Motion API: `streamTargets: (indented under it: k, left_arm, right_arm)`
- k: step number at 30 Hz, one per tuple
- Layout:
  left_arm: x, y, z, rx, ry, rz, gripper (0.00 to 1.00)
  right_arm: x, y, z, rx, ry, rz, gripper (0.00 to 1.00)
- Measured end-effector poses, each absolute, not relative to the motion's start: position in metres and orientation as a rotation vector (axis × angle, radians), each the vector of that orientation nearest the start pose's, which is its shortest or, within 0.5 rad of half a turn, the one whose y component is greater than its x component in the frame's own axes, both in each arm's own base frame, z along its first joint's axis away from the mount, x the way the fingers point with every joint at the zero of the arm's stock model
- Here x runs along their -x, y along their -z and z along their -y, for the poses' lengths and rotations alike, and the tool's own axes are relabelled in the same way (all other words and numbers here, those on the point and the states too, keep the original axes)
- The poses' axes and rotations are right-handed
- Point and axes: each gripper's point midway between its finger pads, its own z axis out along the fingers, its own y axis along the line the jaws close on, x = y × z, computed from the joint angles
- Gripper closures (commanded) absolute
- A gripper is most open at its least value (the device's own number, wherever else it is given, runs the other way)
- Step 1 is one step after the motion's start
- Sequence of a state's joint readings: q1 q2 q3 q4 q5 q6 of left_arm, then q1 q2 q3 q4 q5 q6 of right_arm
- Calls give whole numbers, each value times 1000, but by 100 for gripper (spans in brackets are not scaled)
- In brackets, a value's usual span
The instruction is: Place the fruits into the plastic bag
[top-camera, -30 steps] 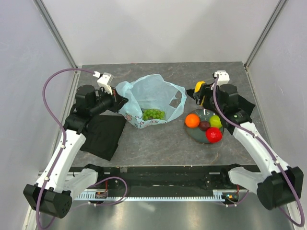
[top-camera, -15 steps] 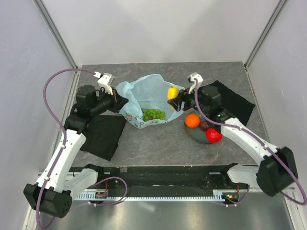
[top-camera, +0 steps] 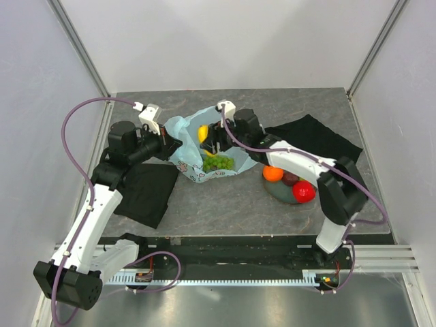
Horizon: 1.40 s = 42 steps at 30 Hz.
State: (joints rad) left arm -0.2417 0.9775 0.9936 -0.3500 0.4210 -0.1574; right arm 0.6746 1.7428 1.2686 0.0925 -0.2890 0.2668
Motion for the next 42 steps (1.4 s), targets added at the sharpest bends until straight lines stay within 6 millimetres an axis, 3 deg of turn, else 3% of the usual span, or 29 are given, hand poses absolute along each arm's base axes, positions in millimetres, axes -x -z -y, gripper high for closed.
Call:
streamTargets:
  k: [7,10,11,13,19,27,30,34,38,42]
  left_arm:
    - [-294,-281,152,-370,669,-1895,98]
    - [-294,-281,152,-371,669,-1896,98]
    - [-294,-281,152,-371,669,-1896,99]
    - [-294,-281,153,-370,669,-1897,98]
    - [-294,-281,153,-371,670,-1897,98]
    - [-294,-280,153,-370,670,-1898,98]
    - [-294,-280,153,-370,670,-1898,98]
    - [-294,-280,153,-371,670,-1898,98]
    - [-294,-280,153,-371,670,-1898,98]
    - [-294,-280,153,-371,670,-1898,99]
  right_arm:
    - [-362,-146,-419,673,-920,-2051,60]
    - [-356,-129,-428,693,-919,-2100,45]
    - [-355,-125,-428,695,-916,-2112,33]
    - [-353,-121,-427,695,-910,-2133,20]
    - [-354,-118,-424,690,-894,-2146,7]
    - [-357,-132,-417,675,-856,-2115,9]
    - [-353,-149,-403,647,-819,-2088,9]
    - [-344,-180,-369,583,-749,-2036,7]
    - [-339,-220,-313,454,-656,-1960,2]
    - [-334,-249,-241,281,-489,-1903,2]
